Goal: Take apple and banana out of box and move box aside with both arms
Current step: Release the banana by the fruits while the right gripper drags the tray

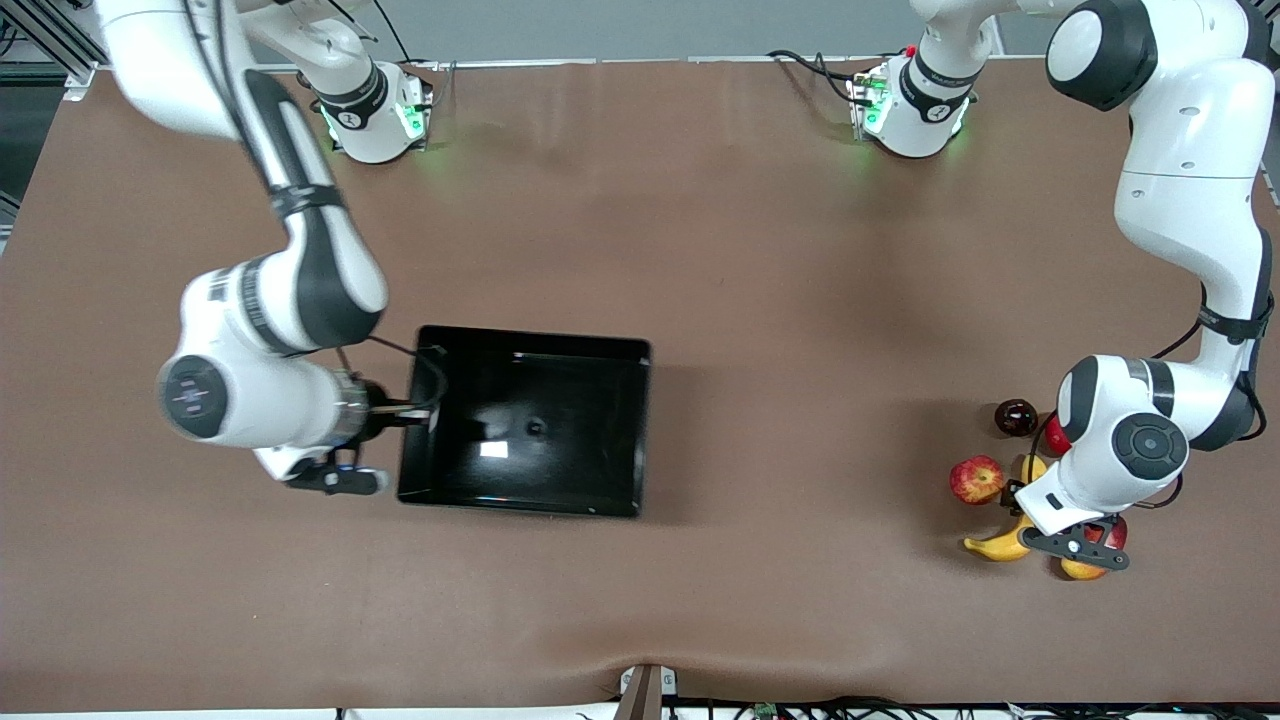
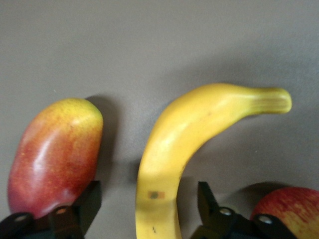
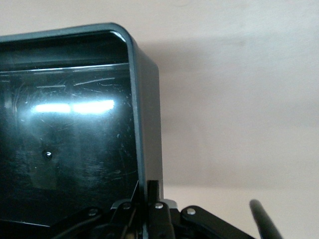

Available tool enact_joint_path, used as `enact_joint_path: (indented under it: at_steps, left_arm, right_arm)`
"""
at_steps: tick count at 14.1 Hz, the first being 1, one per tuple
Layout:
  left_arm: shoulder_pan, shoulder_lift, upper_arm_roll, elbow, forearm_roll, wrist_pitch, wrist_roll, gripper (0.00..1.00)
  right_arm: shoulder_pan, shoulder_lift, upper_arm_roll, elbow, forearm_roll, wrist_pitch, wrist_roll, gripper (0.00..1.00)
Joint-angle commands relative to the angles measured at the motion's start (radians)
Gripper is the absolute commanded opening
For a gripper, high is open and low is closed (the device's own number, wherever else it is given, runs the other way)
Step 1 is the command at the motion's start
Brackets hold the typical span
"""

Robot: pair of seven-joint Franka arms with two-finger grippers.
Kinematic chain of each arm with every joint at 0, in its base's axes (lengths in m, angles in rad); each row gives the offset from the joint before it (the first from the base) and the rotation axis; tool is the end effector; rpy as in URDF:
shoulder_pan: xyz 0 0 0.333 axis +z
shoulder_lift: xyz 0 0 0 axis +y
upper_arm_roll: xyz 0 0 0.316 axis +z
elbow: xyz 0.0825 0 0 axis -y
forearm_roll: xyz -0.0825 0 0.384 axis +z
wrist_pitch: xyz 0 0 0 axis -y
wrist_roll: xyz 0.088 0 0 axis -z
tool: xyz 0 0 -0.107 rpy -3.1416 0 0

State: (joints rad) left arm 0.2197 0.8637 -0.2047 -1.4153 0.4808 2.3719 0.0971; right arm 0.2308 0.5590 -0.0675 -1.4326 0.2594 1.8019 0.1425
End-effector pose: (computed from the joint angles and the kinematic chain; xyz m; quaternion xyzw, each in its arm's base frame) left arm 0.7376 0.0477 0.1996 -0.9796 0.1634 -0.0533 0.1039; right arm 0.6749 0.1411 0.3564 -0.9898 0.0277 0.1080 0.0890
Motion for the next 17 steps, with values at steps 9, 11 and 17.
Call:
enact_joint_path:
  at_steps: [9,11,17]
  left_arm:
    - [0.006,-0.216,-0.051,-0.014,-0.109,-0.155,-0.007,1.00]
    - [0.003,-0.277,-0.053,-0.017,-0.149,-0.216,-0.010,1.00]
    - [0.001,-0.469,-0.091,-0.014,-0.268,-0.471,-0.111,1.00]
  right_arm:
    - [-0.344,-0.031,0.021,-0.136,-0.101,0.125,-0.354,0.00]
    - [-0.418,-0.027,0.023,-0.166,-0.101,0.161,-0.460,0.00]
    - [-0.527,-0.073,0.026,-0.313,-0.091,0.224,-0.475,0.00]
